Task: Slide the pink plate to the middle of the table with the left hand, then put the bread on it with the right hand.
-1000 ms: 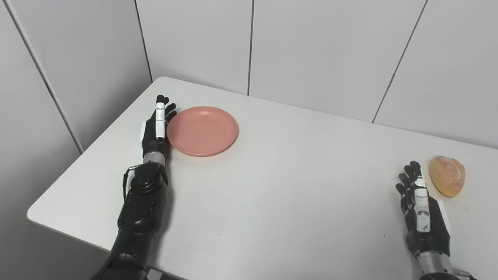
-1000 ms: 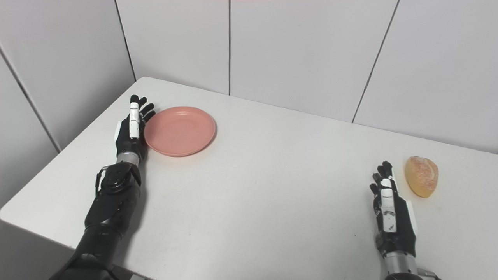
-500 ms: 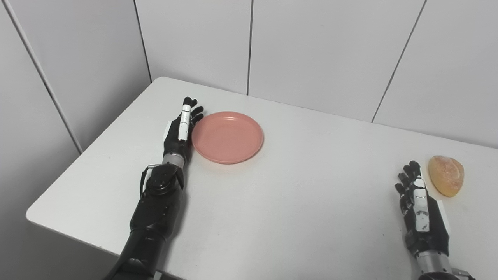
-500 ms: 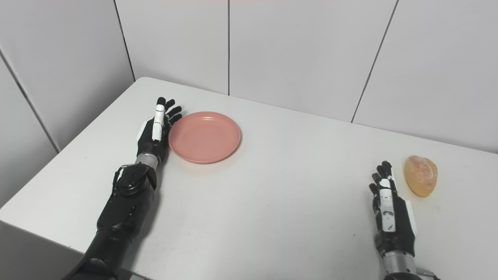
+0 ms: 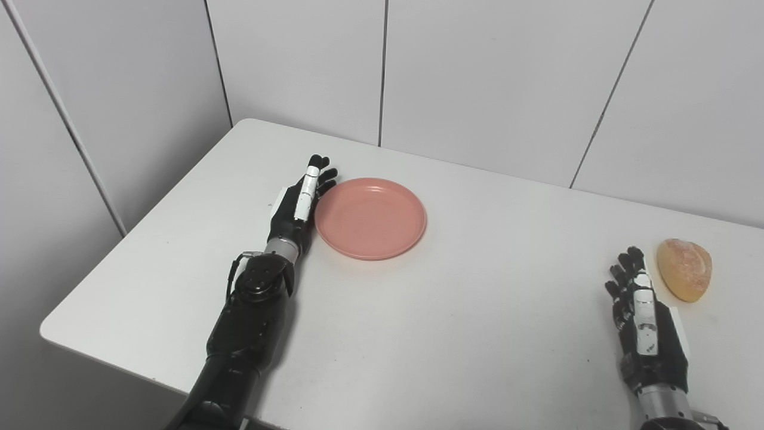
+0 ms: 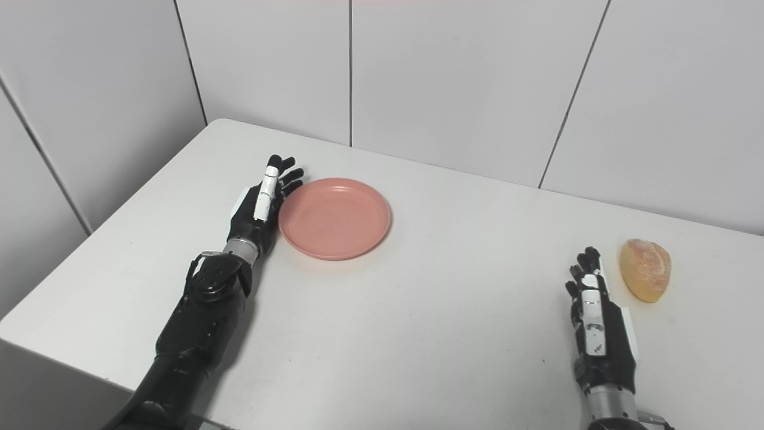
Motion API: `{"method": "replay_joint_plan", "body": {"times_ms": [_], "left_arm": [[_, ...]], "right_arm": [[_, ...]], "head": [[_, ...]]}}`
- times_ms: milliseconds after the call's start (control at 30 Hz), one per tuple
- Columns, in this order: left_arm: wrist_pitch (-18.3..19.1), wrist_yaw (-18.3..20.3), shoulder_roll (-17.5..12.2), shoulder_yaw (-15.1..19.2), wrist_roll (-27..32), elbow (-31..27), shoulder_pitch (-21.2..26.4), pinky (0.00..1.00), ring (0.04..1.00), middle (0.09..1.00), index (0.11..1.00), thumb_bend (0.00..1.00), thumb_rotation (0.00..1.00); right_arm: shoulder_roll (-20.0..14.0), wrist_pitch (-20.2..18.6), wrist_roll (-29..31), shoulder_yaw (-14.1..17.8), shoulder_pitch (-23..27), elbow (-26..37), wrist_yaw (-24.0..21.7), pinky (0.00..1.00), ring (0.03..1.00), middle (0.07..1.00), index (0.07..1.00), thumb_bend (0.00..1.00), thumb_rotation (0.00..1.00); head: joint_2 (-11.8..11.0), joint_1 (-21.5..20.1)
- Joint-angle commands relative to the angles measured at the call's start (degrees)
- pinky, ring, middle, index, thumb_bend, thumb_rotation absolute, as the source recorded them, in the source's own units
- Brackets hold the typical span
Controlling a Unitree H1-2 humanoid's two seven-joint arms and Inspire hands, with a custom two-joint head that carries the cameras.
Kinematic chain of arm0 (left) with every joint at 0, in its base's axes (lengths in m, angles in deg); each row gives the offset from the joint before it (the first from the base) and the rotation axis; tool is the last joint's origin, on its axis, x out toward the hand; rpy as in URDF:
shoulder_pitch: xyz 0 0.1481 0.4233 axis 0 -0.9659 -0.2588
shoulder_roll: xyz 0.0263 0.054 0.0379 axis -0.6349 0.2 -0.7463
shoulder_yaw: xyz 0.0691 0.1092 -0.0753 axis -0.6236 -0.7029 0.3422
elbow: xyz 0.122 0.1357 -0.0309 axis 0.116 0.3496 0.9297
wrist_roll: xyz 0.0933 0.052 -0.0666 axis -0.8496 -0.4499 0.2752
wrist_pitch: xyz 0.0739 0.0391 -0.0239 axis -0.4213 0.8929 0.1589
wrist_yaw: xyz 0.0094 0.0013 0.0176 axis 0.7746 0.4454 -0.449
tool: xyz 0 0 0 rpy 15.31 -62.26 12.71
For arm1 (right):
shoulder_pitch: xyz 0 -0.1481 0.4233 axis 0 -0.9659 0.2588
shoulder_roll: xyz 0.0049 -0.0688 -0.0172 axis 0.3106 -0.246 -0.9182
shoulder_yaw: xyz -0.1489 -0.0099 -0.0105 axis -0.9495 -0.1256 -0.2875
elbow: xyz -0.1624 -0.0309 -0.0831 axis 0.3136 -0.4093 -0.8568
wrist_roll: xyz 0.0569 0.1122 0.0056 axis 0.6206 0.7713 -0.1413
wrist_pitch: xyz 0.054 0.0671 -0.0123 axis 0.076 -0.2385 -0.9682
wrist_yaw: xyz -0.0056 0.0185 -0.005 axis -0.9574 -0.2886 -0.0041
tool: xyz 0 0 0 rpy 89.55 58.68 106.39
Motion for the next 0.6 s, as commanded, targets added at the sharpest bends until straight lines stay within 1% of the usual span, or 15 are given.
{"method": "replay_joint_plan", "body": {"times_ms": [0, 133, 167, 267, 500, 567], "left_arm": [[-0.8, 1.7, -0.5, -1.2, -1.4, -2.0, 1.7, 0.92, 0.918, 0.908, 0.905, 0.71, 1.0], [-0.4, 2.4, -0.3, -2.3, -2.3, -2.6, 1.5, 0.94, 0.927, 0.919, 0.907, 0.71, 1.0], [-0.3, 2.4, -0.2, -2.5, -2.5, -2.9, 1.4, 0.92, 0.922, 0.917, 0.912, 0.7, 1.0], [0.1, 2.9, 0.2, -3.4, -3.2, -3.9, 1.2, 0.9, 0.92, 0.92, 0.922, 0.69, 1.0], [1.8, 3.9, 1.1, -4.5, -3.5, -5.5, 1.0, 0.94, 0.948, 0.95, 0.946, 0.71, 1.0], [2.2, 4.2, 1.6, -4.9, -3.6, -5.9, 0.9, 0.95, 0.961, 0.963, 0.957, 0.7, 1.0]], "right_arm": [[0.7, -0.3, -0.1, 0.0, 0.4, 1.4, 0.4, 1.0, 1.0, 1.0, 1.0, 0.79, 0.95], [0.8, -0.1, -0.5, -0.1, 0.5, 1.2, 0.8, 1.0, 1.0, 1.0, 1.0, 0.78, 0.95], [0.8, -0.1, -0.4, -0.1, 0.6, 1.1, 0.7, 1.0, 1.0, 1.0, 1.0, 0.79, 0.95], [0.9, -0.2, -0.3, 0.0, 0.6, 1.4, 0.8, 1.0, 1.0, 1.0, 1.0, 0.79, 0.95], [0.9, 0.1, -0.7, -0.1, 0.4, 2.0, 1.0, 1.0, 1.0, 1.0, 1.0, 0.76, 0.96], [0.9, 0.4, -1.2, -0.1, 0.4, 2.1, 1.4, 1.0, 1.0, 1.0, 1.0, 0.75, 0.97]], "head": [[0.0, -0.1], [0.0, -0.1], [0.1, -0.7], [0.4, -1.4], [1.1, -3.1], [1.1, -3.1]]}}
